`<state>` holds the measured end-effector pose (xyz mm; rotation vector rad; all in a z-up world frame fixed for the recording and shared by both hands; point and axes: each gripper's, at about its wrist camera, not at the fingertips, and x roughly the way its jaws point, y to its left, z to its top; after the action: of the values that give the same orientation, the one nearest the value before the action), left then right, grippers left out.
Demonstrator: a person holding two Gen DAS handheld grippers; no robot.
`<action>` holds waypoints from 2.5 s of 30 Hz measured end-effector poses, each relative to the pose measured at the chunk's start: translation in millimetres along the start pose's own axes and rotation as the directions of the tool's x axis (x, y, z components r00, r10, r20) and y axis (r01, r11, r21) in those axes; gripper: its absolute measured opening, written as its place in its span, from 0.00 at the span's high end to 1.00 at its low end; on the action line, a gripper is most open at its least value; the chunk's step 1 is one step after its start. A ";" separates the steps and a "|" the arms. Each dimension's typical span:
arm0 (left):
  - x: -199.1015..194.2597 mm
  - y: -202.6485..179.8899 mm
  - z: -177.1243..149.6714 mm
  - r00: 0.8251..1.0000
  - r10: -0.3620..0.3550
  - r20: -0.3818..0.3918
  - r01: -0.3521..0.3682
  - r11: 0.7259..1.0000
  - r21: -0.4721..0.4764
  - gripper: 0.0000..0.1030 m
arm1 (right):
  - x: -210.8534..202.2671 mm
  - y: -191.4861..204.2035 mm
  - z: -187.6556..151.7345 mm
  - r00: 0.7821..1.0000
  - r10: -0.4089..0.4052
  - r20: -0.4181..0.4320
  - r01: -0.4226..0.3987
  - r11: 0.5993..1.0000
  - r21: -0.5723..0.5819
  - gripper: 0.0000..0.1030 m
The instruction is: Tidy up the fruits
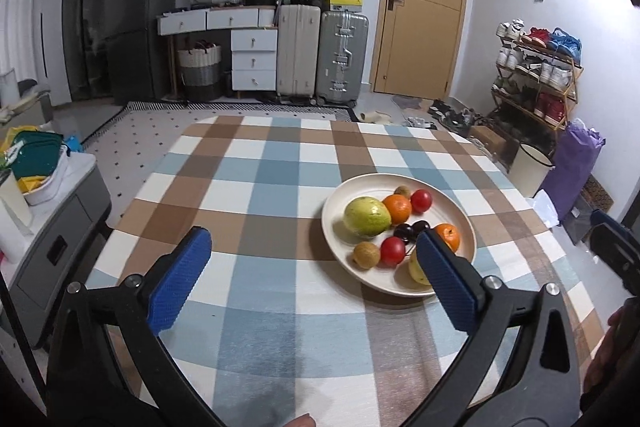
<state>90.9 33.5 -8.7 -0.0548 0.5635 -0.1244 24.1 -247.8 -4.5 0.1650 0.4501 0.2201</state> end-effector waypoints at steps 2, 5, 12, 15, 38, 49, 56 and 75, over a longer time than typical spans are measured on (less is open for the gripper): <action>-2.0 1.8 -3.2 1.000 0.016 0.013 -0.016 1.000 0.006 0.01 | -2.1 -0.2 -2.3 1.000 -0.003 0.011 0.003 1.000 -0.003 0.02; -5.0 5.4 -8.8 0.999 0.032 0.033 -0.033 0.999 0.009 0.01 | -6.9 -0.2 -6.6 1.000 -0.013 0.026 0.013 1.000 -0.009 0.02; -2.5 13.3 -29.2 0.995 0.059 0.078 -0.060 0.998 0.018 0.01 | -8.0 -5.0 -22.1 0.997 -0.049 0.059 0.051 0.998 -0.031 0.01; -0.3 14.5 -38.2 0.992 0.082 0.101 -0.086 0.996 0.037 0.01 | -5.2 -6.7 -30.2 0.995 -0.069 0.066 0.072 0.996 -0.048 0.01; 5.1 14.2 -52.8 0.979 0.083 0.187 -0.095 0.994 0.054 0.01 | 5.9 -10.8 -49.8 0.987 -0.137 0.087 0.146 0.984 -0.100 0.01; 0.9 10.0 -52.8 0.975 0.075 0.210 -0.090 0.994 0.060 0.01 | -0.6 0.6 -53.5 0.980 -0.146 0.136 0.166 0.975 -0.146 0.00; 0.1 8.9 -53.6 0.975 0.077 0.208 -0.090 0.995 0.052 0.01 | -1.6 0.4 -53.8 0.980 -0.146 0.135 0.166 0.976 -0.144 0.00; -1.3 10.9 -53.2 0.973 0.081 0.216 -0.094 0.994 0.049 0.01 | -2.2 0.1 -54.4 0.980 -0.147 0.134 0.165 0.976 -0.142 0.00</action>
<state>62.4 43.5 -53.8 0.0138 0.3458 -0.0482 -2.2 -242.3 -51.9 -0.0078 0.3201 0.0885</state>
